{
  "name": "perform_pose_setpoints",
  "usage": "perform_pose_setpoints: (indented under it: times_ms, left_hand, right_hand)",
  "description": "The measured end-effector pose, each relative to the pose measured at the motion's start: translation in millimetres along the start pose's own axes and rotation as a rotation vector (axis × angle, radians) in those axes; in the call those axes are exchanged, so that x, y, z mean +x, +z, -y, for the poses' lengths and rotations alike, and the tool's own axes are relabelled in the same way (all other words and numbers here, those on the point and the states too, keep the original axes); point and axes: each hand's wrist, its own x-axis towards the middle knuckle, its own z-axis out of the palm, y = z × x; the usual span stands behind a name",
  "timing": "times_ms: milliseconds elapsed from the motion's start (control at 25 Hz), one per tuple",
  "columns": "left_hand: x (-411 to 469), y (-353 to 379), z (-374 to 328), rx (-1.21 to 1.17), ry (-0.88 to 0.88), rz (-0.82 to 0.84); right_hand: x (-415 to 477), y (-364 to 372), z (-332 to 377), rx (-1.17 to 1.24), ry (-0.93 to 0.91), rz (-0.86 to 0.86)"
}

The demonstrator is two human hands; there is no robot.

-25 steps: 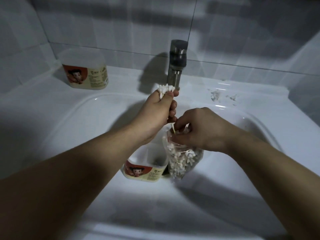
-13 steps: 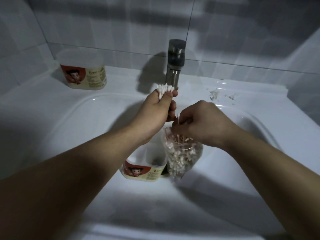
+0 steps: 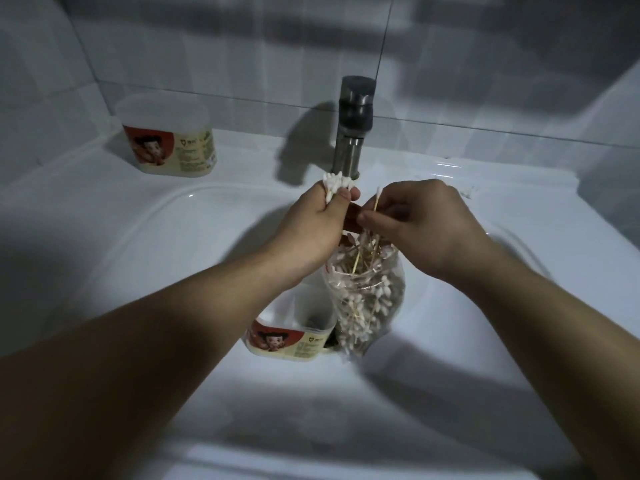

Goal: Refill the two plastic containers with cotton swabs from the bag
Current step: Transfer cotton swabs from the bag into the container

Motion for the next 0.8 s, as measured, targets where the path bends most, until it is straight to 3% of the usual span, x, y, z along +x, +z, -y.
perform_pose_setpoints:
  times_ms: [200, 520, 800]
  left_hand:
    - [-0.7, -1.5, 0.1, 0.055, -0.007, 0.038]
    - [-3.6, -2.3, -0.2, 0.199, 0.053, 0.127]
    - [-3.0, -1.5, 1.2, 0.171, 0.033, 0.162]
  right_hand:
    - [-3.0, -4.2, 2.2, 0.052, -0.024, -0.030]
    - [5.3, -3.5, -4.4, 0.430, 0.149, 0.008]
    - [5.7, -5.8, -0.3, 0.636, 0.151, -0.045]
